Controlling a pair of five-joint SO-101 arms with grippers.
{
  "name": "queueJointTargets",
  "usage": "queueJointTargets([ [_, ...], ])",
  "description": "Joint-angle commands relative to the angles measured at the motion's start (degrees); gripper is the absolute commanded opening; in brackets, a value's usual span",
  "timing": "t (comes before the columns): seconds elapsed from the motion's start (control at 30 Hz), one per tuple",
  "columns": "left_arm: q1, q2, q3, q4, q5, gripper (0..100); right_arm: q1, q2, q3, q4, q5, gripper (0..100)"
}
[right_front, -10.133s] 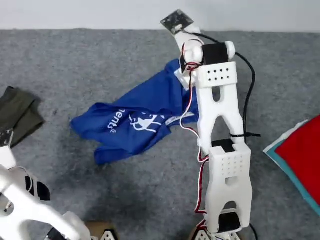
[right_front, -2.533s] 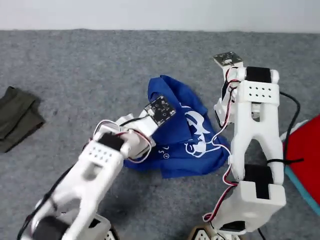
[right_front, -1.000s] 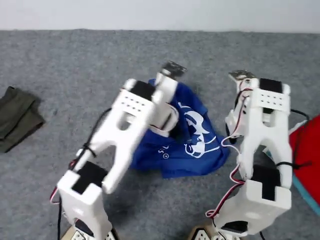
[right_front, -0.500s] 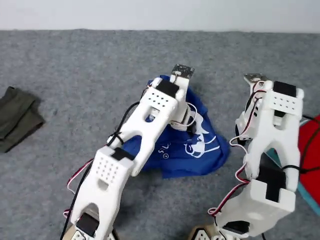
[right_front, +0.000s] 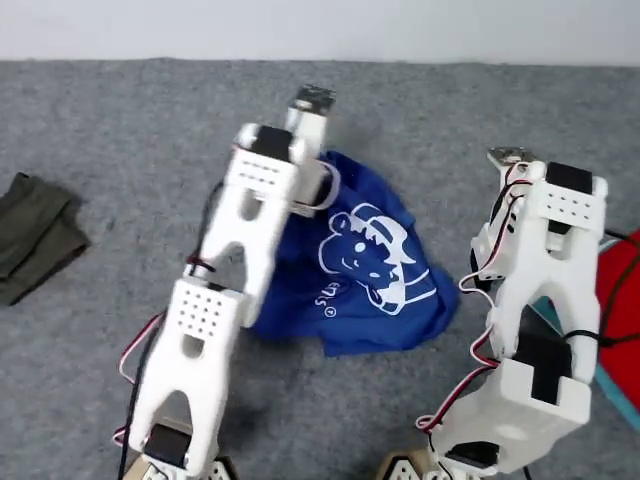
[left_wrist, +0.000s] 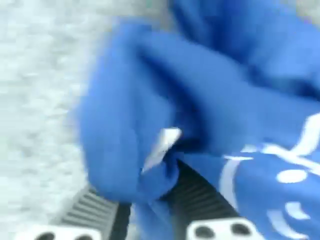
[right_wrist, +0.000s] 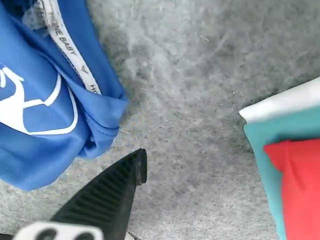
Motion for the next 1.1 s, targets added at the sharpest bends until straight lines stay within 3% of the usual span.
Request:
queueJointTargets([
  [0.0,-8.5,-1.2,-2.2,1.2,-9.1,6,0.2,-2.9,-0.3,0.1,-0.3,56.7],
  [0.27,-26.7,-1.5,-2.2,-11.2,-10.8,7,0.2,-2.9,-0.3,0.6,-0.3,56.7],
  [0.4,-28.5,-1.9,-3.8,-10.4,-10.7,11,0.0,-2.9,-0.2,0.7,-0.2,56.7],
  [0.53,-24.7,-2.6,-10.1,2.5,-8.9,19,-3.6,-2.9,1.8,2.1,1.1,56.7],
  [0.67,-21.6,-8.2,-6.4,2.4,-2.3,29,-7.7,-3.0,5.3,1.5,1.7,56.7],
  [0.9,-11.8,-24.4,31.6,1.9,-2.3,33,-8.3,-3.0,5.4,0.7,0.7,56.7],
  [1.07,-7.9,-32.6,47.3,1.9,-3.3,33,-8.2,-3.0,5.4,1.1,0.9,56.7],
])
